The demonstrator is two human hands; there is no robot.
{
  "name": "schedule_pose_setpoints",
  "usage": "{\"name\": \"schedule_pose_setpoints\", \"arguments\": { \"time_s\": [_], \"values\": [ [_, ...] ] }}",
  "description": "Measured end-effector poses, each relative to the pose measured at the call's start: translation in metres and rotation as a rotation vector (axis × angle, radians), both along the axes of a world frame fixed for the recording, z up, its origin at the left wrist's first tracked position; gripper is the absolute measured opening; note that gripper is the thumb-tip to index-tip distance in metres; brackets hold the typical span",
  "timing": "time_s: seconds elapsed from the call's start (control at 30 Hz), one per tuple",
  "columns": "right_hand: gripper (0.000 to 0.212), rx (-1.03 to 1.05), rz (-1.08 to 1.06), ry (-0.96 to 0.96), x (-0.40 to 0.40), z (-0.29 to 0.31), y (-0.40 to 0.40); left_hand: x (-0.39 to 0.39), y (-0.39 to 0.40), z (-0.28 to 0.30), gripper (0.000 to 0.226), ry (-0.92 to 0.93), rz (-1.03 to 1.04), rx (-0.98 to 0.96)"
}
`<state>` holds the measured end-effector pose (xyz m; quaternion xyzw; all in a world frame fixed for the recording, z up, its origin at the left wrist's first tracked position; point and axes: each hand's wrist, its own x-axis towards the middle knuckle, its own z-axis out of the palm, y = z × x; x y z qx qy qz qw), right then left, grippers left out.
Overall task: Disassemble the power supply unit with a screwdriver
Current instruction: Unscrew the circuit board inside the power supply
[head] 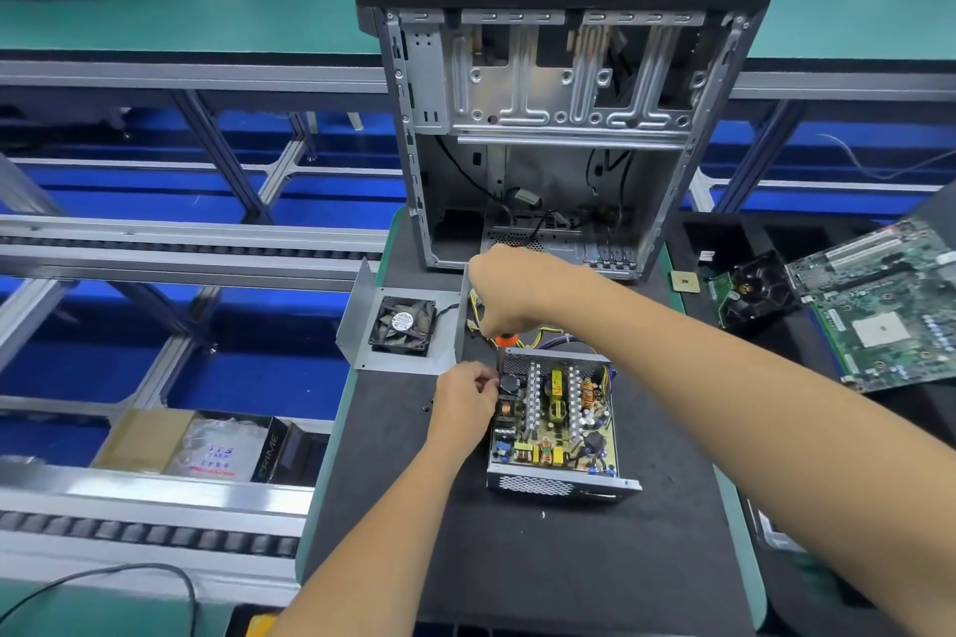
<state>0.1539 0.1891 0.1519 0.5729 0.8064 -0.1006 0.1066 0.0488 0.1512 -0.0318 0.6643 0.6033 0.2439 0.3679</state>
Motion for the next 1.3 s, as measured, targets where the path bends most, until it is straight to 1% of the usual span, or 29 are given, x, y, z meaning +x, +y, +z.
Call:
{"name": "schedule_pose_setpoints", "arguments": {
  "time_s": [0.17, 0.3, 0.4, 0.57, 0.77, 1.0, 1.17, 1.3],
  "values": [
    [0.031, -0.011, 0.025, -0.012, 0.0, 0.0, 0.0, 0.001, 0.001, -0.003, 0.013, 0.004, -0.001, 0.0],
    [0.031, 0.035, 0.041, -0.042, -0.003, 0.001, -0.004, 0.0, 0.002, -0.002, 0.015, 0.027, -0.031, 0.025],
    [0.028, 0.101, 0.071, -0.026, -0.01, 0.003, -0.005, 0.0, 0.003, -0.002, 0.014, 0.037, -0.047, 0.044],
    [0.025, 0.066, 0.055, -0.069, -0.007, -0.001, -0.002, 0.001, 0.002, -0.003, 0.014, 0.05, -0.038, 0.04],
    [0.031, 0.028, 0.042, -0.033, -0.001, 0.001, -0.003, 0.001, 0.002, -0.003, 0.015, 0.046, -0.008, 0.037],
    [0.035, 0.008, 0.017, -0.015, 0.0, -0.005, -0.002, 0.001, 0.003, -0.003, 0.012, 0.101, -0.069, 0.094],
    [0.035, 0.02, 0.007, -0.02, 0.0, -0.005, -0.003, -0.001, 0.004, -0.002, 0.013, 0.174, -0.131, 0.131],
    [0.033, 0.026, -0.001, -0.02, -0.001, -0.004, -0.003, -0.002, 0.006, 0.0, 0.015, 0.197, -0.197, 0.169]
  ]
}}
